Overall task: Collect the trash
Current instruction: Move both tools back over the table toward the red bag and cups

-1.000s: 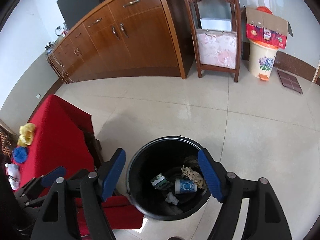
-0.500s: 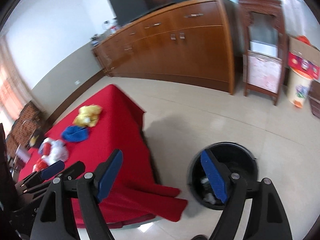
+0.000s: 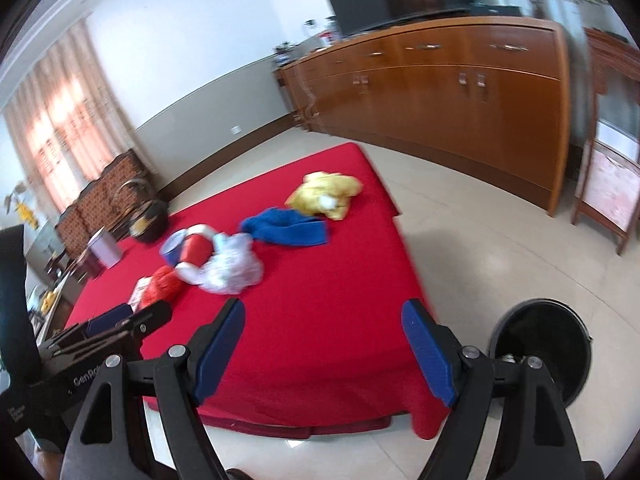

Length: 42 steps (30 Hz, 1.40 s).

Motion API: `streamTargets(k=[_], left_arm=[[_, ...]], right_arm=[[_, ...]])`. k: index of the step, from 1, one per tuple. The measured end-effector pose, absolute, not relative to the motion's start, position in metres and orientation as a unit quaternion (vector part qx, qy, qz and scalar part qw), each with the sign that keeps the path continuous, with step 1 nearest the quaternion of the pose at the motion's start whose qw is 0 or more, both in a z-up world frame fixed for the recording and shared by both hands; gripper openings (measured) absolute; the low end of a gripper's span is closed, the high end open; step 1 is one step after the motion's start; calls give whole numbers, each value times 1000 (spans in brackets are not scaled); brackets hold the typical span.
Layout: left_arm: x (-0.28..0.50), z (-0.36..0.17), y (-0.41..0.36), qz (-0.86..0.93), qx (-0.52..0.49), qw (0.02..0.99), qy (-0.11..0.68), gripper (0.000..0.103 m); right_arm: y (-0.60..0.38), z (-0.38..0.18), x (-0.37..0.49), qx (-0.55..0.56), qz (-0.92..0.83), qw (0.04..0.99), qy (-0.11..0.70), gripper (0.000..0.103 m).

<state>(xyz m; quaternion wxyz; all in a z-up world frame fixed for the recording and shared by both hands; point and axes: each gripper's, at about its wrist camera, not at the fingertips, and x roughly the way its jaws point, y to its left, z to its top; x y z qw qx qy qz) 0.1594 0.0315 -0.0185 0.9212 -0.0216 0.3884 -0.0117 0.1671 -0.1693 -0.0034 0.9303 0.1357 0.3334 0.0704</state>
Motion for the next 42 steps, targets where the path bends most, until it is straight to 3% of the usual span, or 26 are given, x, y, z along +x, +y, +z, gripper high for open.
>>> streamTargets(k=[17, 42], left_arm=[[163, -24, 145, 62, -63, 920, 382, 69], [210, -67, 222, 71, -74, 905, 413, 69]], right_arm=[[-55, -3, 199, 87, 149, 922, 347, 82], [25, -35, 245, 71, 158, 910, 375, 82]])
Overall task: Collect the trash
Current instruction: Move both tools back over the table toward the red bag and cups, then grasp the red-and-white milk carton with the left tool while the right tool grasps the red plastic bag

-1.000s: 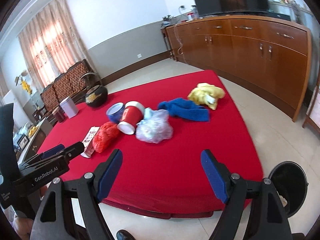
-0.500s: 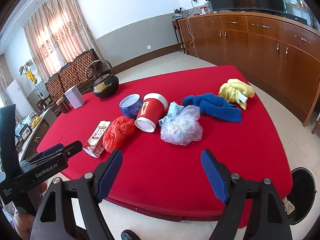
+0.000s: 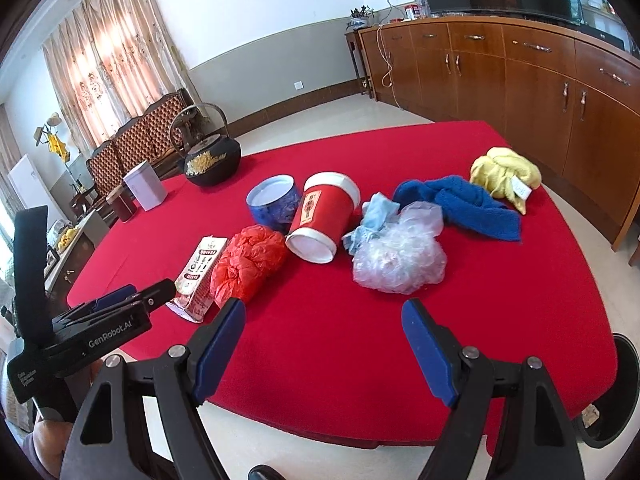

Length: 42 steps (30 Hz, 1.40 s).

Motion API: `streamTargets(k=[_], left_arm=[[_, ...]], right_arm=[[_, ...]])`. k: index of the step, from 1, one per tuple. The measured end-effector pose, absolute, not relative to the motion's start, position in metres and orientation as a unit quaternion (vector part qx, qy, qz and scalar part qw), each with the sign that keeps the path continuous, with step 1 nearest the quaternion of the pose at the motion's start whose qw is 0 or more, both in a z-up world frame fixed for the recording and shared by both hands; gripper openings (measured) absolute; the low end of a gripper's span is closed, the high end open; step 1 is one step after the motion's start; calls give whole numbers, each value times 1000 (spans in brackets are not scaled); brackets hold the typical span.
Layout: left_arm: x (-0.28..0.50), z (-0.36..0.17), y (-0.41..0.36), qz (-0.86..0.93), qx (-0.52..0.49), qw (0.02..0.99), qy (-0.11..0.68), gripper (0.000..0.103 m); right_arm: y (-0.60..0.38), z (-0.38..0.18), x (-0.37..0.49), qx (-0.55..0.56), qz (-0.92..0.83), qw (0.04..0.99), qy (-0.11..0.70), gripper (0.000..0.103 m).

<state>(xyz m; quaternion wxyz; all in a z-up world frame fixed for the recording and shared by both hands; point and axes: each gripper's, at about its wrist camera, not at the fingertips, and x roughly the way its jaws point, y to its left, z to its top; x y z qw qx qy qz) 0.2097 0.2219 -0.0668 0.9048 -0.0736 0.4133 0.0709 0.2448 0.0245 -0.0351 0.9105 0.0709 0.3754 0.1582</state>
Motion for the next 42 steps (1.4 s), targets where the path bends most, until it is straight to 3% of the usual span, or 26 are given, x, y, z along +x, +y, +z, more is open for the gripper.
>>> streamTargets(k=[42], left_arm=[[253, -111, 274, 50, -70, 892, 444, 69]], right_arm=[[130, -78, 307, 64, 152, 897, 411, 82]])
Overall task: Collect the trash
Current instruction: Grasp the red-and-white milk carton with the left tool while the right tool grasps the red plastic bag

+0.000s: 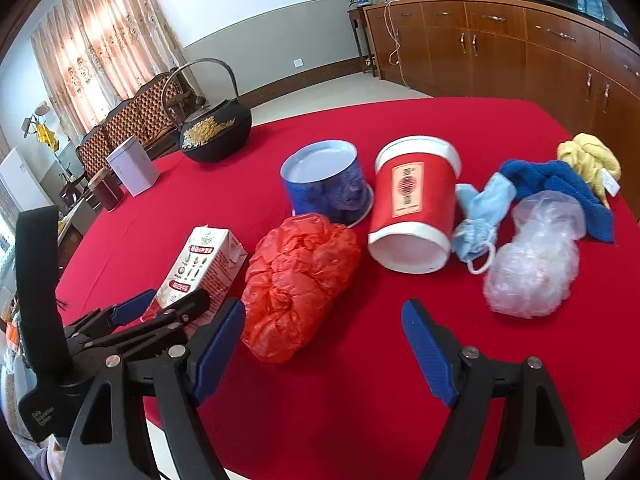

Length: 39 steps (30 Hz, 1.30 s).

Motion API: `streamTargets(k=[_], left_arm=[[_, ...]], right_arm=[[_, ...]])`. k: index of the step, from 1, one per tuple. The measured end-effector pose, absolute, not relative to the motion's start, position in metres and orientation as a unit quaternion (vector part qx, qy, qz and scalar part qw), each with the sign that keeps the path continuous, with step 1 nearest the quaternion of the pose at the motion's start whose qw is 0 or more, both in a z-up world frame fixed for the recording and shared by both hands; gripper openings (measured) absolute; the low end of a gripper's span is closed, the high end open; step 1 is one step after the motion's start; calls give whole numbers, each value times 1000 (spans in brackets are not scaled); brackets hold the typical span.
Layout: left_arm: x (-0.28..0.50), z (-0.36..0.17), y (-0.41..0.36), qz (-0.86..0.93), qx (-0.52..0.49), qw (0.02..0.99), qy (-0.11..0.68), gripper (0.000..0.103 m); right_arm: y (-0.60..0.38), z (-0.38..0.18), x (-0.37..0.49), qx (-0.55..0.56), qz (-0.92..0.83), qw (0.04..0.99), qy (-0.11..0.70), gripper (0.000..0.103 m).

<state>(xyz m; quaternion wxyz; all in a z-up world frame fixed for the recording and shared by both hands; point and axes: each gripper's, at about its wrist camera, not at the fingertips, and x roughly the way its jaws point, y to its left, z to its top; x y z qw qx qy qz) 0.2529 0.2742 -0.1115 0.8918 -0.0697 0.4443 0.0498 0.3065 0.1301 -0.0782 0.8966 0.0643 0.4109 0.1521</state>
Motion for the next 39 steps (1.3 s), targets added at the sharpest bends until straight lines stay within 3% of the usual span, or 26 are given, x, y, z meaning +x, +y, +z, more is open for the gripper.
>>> streamTargets(k=[11, 13, 15, 21, 39], left_arm=[[255, -116, 291, 47, -79, 894, 439, 69], [256, -116, 292, 44, -80, 894, 439, 66], [256, -117, 291, 43, -79, 894, 438, 65], [259, -116, 283, 32, -74, 896, 437, 60], [229, -103, 254, 24, -81, 901, 426, 54]], right_arm=[[151, -98, 320, 83, 177, 884, 425, 82], [155, -99, 320, 78, 179, 886, 420, 75], [158, -99, 320, 74, 185, 885, 420, 56], [160, -101, 322, 62, 191, 884, 421, 42], [120, -73, 281, 50, 200, 900, 383, 39]])
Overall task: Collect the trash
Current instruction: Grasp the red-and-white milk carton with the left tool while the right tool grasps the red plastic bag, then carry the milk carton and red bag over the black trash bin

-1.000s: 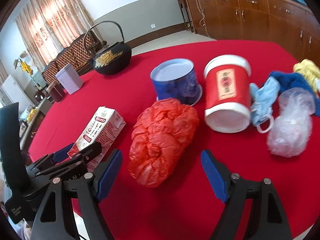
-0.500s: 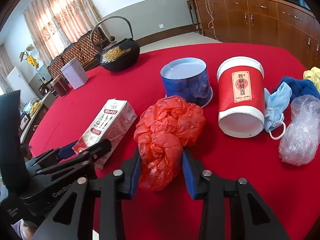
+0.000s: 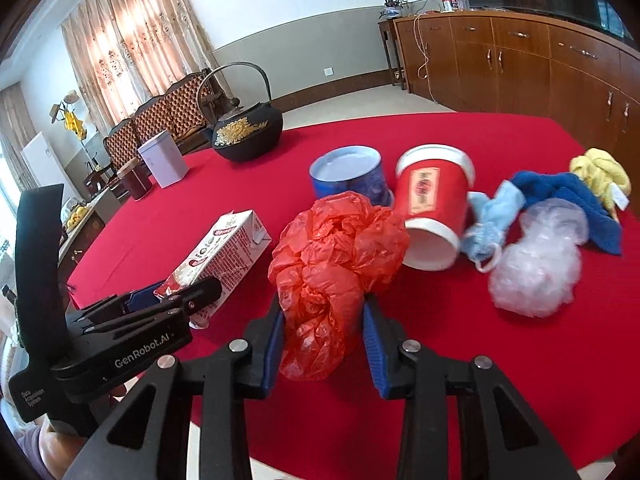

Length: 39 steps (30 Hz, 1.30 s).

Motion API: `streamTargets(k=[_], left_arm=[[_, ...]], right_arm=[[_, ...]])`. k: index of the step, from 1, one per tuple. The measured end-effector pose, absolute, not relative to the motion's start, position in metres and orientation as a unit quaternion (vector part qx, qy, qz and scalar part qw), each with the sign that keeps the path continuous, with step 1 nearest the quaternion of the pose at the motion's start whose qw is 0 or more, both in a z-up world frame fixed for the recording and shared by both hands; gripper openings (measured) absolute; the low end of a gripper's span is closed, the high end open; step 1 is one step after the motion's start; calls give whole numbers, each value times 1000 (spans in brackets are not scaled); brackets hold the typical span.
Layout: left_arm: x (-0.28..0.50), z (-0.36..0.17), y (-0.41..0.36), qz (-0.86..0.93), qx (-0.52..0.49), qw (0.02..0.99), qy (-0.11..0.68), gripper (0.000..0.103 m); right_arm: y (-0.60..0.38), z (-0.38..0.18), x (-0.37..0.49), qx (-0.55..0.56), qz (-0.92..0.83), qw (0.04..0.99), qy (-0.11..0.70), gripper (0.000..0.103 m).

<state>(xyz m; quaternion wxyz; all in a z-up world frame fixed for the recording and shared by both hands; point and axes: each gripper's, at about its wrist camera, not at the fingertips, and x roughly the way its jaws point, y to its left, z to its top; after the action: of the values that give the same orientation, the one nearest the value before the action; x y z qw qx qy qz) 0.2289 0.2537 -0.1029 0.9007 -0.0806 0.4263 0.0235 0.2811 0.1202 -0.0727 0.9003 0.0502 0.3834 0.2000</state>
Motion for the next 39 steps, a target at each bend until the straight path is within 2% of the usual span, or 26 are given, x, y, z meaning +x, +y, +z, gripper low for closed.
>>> streamTargets(k=[10, 18, 29, 39], left_arm=[[234, -113, 236, 44, -77, 890, 448, 58], [242, -118, 235, 46, -80, 890, 446, 54], [213, -81, 211, 31, -74, 909, 409, 53], [189, -47, 136, -41, -57, 917, 392, 52]], right_arm=[[88, -90, 269, 61, 187, 891, 409, 39], [85, -90, 269, 61, 191, 890, 409, 39], [61, -67, 245, 68, 193, 901, 383, 39], [-19, -36, 203, 98, 149, 920, 350, 39]])
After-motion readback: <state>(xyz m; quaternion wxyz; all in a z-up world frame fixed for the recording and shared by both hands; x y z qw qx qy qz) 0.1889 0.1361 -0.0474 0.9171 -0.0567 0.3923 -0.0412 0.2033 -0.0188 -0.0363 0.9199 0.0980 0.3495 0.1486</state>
